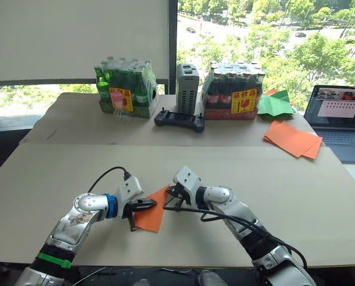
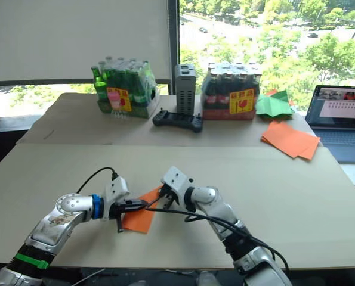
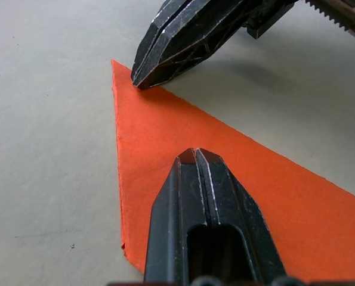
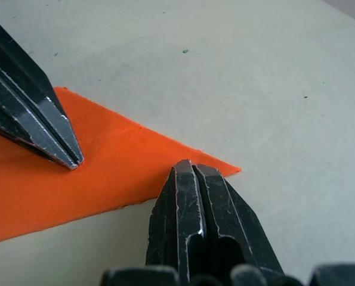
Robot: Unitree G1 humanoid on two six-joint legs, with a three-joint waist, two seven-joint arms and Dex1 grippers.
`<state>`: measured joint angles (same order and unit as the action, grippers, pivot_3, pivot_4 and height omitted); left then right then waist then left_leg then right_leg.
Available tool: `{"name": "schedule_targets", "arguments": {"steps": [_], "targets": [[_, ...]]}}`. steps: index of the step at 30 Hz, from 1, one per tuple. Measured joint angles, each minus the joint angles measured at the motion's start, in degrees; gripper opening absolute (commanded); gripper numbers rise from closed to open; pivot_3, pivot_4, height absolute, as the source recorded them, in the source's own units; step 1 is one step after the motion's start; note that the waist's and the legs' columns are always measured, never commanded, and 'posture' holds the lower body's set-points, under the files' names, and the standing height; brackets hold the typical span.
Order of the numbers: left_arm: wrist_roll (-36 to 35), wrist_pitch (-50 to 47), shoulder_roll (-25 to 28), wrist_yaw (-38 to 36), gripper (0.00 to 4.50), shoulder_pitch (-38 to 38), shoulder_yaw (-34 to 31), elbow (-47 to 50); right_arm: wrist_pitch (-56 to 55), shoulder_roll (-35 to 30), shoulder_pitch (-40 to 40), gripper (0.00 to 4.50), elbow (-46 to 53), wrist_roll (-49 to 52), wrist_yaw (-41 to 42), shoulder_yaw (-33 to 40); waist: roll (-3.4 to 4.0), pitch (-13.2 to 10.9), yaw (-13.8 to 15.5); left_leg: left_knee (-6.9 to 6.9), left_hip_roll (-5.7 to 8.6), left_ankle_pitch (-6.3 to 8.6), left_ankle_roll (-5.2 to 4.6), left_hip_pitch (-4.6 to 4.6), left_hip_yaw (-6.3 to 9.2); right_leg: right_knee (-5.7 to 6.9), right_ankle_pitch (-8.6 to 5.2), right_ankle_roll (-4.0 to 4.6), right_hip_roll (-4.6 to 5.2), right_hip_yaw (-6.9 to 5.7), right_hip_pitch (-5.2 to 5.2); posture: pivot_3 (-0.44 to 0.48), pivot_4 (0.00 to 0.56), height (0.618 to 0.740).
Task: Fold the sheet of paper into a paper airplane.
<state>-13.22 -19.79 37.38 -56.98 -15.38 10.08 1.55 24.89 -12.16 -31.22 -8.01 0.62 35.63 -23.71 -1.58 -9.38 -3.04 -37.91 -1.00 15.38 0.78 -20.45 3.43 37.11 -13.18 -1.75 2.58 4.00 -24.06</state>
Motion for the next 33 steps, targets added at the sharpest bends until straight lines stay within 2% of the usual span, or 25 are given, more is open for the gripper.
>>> {"name": "schedule_targets", "arguments": {"steps": [11,23,33], "targets": [[-0.1,-0.6,0.2,0.2,0.02,0.4,-0.5,0.2,-2.8,1.4,-1.0,0.0,-3.4,-0.6,0.1,0.2,0.02,0.0,-0.6,0.0,0.0,0.0,0.0,0.1,0.0,0.02,0.0,0.0,0.0,0.01,0.09,0.0,0.15,0.733],[-0.3,-2.4,0.2,0.2,0.02,0.3,-1.0,0.5,2.2,-0.1,7.1,0.0,10.5,-1.6,4.6,-5.3,0.11,0.1,-0.9,0.01,-0.02,0.0,0.0,0.14,-0.01,0.01,-0.09,-0.14,-0.03,0.03,0.11,0.0,0.15,0.733],[-0.3,-2.8,0.2,0.1,0.02,0.3,-1.0,0.5,6.1,-0.3,9.9,0.0,16.1,-1.6,5.6,-7.9,0.14,0.1,-0.9,0.01,-0.02,0.0,0.0,0.15,-0.02,0.0,-0.2,-0.33,-0.03,0.04,0.1,0.0,0.15,0.733]]}}
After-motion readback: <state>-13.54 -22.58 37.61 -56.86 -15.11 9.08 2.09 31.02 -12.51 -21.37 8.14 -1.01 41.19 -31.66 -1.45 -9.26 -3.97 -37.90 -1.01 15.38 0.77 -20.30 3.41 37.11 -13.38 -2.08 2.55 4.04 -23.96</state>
